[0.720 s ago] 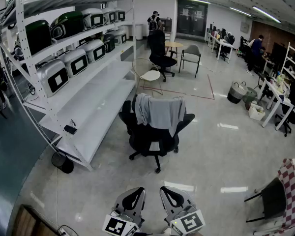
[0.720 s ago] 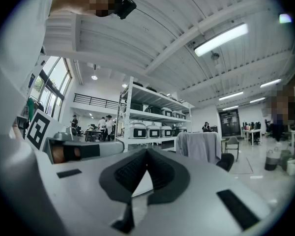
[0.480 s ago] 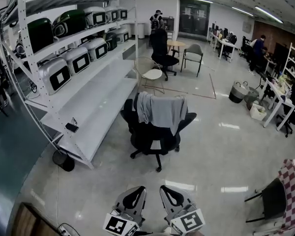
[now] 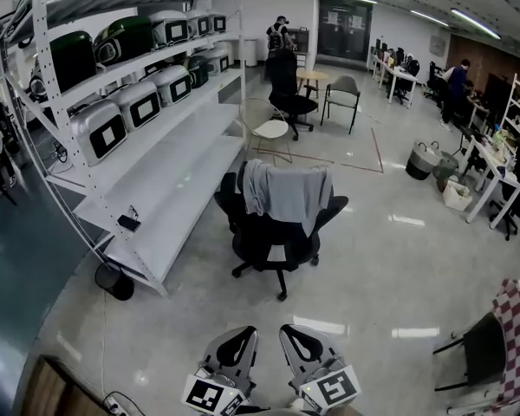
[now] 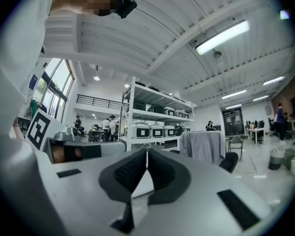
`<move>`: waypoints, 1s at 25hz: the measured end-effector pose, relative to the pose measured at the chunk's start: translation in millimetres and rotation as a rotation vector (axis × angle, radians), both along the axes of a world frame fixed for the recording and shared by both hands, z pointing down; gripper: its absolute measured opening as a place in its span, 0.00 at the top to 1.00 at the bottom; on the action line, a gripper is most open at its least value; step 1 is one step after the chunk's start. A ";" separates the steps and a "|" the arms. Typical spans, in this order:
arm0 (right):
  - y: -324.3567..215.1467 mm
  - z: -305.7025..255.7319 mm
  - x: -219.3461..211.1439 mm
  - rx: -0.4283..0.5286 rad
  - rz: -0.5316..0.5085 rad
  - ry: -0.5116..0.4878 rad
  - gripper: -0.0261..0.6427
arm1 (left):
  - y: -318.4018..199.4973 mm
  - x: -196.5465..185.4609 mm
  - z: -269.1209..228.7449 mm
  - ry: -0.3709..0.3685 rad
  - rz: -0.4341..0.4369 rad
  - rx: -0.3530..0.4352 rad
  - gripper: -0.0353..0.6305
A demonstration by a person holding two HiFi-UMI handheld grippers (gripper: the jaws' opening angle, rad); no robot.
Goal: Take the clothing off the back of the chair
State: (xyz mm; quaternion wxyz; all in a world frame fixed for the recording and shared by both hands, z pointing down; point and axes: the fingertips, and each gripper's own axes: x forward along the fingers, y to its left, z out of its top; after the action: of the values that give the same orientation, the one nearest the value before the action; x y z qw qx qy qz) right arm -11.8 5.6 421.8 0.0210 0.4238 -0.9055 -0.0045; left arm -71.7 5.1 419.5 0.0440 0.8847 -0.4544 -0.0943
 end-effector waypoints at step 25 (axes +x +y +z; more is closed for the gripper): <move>15.5 11.5 30.6 -0.050 -0.048 0.014 0.93 | 9.4 40.2 8.5 0.004 0.010 -0.032 0.92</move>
State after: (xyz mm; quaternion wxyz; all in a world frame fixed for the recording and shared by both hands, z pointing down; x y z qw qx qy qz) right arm 18.8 21.1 433.3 0.0378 0.4012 -0.9151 0.0145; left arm -31.6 14.4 428.1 0.0597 0.8859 -0.4514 -0.0884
